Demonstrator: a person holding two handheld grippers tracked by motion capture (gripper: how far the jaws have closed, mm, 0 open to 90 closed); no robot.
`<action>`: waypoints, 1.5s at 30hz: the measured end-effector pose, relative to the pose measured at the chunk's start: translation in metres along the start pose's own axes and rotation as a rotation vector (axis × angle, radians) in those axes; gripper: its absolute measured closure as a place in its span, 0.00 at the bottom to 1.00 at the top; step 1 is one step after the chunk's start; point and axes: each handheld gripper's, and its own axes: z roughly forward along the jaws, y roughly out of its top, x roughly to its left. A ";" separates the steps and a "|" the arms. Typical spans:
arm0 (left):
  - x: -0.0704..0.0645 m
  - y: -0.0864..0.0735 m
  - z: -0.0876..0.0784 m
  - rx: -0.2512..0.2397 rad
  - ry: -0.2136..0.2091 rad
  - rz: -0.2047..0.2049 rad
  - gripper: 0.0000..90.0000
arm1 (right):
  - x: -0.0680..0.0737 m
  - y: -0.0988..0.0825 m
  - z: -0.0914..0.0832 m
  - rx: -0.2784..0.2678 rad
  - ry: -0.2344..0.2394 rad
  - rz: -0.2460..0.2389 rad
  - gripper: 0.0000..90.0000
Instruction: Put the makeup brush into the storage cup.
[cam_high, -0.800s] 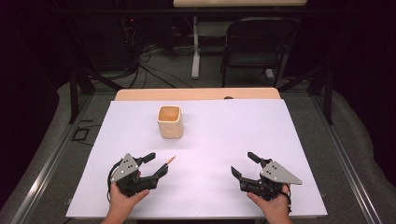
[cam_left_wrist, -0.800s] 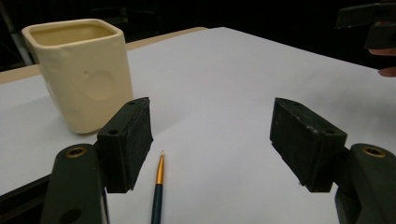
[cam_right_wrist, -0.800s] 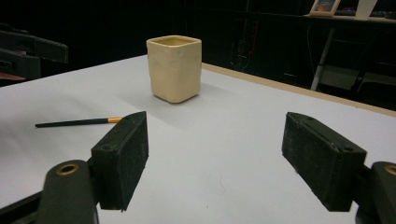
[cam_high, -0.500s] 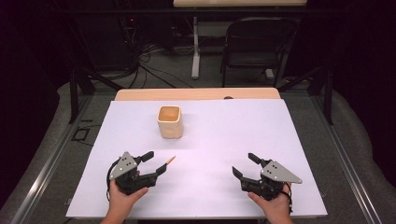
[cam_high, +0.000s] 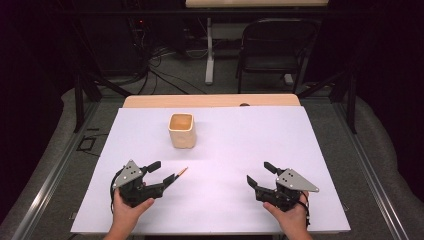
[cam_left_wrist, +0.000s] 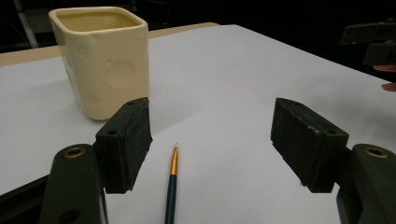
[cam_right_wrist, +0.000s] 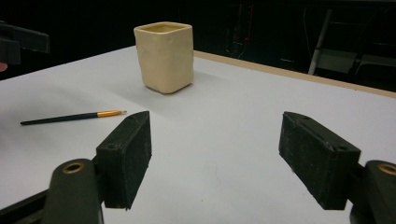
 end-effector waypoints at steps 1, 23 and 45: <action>0.000 0.001 -0.001 0.006 0.001 0.001 0.32 | 0.001 0.000 0.000 0.001 -0.001 -0.002 0.28; 0.010 0.009 -0.005 0.160 0.118 0.018 0.38 | 0.001 0.001 0.000 0.015 0.013 -0.022 0.26; 0.025 0.031 0.015 0.360 0.141 -0.027 0.42 | -0.003 -0.001 0.002 0.026 0.007 0.000 0.26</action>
